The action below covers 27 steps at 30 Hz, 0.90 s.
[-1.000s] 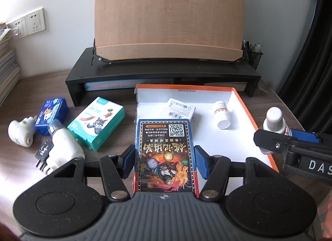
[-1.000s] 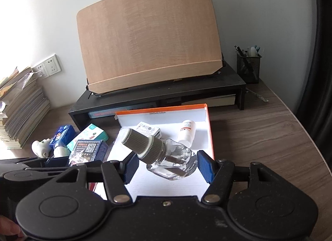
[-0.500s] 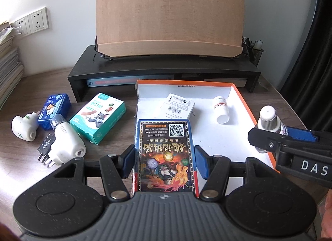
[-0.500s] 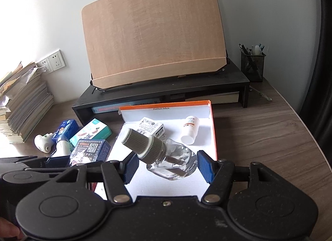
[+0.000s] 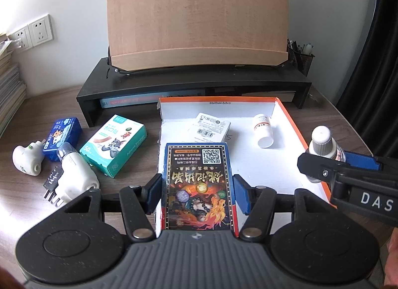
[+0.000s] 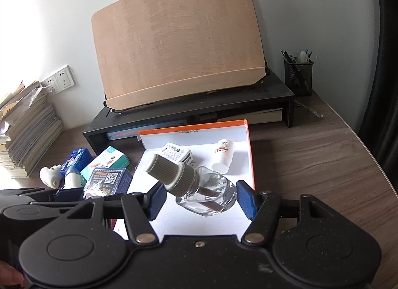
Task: Organize rigid objects
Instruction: 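Carry the card box in the left gripper and the glass bottle in the right over the tray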
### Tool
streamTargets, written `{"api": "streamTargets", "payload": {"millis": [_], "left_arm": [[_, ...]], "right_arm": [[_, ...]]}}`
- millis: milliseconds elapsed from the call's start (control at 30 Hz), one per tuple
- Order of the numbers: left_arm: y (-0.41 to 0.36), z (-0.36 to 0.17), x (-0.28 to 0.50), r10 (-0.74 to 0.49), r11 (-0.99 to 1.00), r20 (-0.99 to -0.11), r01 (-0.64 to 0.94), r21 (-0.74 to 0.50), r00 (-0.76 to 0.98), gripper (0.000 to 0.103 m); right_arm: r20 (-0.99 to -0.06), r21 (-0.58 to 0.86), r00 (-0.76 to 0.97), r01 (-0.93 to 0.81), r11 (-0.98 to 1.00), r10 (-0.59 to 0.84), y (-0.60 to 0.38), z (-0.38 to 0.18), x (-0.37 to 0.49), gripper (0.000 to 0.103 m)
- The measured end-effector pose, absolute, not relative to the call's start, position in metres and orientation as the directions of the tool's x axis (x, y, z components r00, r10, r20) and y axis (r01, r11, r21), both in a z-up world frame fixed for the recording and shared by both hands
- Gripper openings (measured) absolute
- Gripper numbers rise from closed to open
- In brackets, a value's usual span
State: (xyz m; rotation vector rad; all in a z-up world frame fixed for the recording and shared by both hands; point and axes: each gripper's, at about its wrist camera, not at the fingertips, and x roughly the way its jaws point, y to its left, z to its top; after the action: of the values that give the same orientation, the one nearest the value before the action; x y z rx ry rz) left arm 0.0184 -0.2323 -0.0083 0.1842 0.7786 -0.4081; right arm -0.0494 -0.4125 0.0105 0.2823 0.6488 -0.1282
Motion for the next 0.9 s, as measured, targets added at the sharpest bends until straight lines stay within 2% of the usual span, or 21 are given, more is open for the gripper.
{"api": "streamTargets", "payload": {"millis": [400,900], "left_arm": [[-0.231,-0.009,0.031,-0.294,0.906,-0.714,0.422,0.003,0.636,0.060],[-0.226,-0.020,0.051,-0.314,0.903,-0.742,0.428,-0.041,0.592,0.060]], "right_arm": [[-0.620,0.209,0.784,0.203,0.957,-0.031,-0.411,0.009,-0.034,0.074],[-0.678,0.174,0.732,0.240,0.955,-0.060,-0.403,0.000,-0.013,0.074]]}}
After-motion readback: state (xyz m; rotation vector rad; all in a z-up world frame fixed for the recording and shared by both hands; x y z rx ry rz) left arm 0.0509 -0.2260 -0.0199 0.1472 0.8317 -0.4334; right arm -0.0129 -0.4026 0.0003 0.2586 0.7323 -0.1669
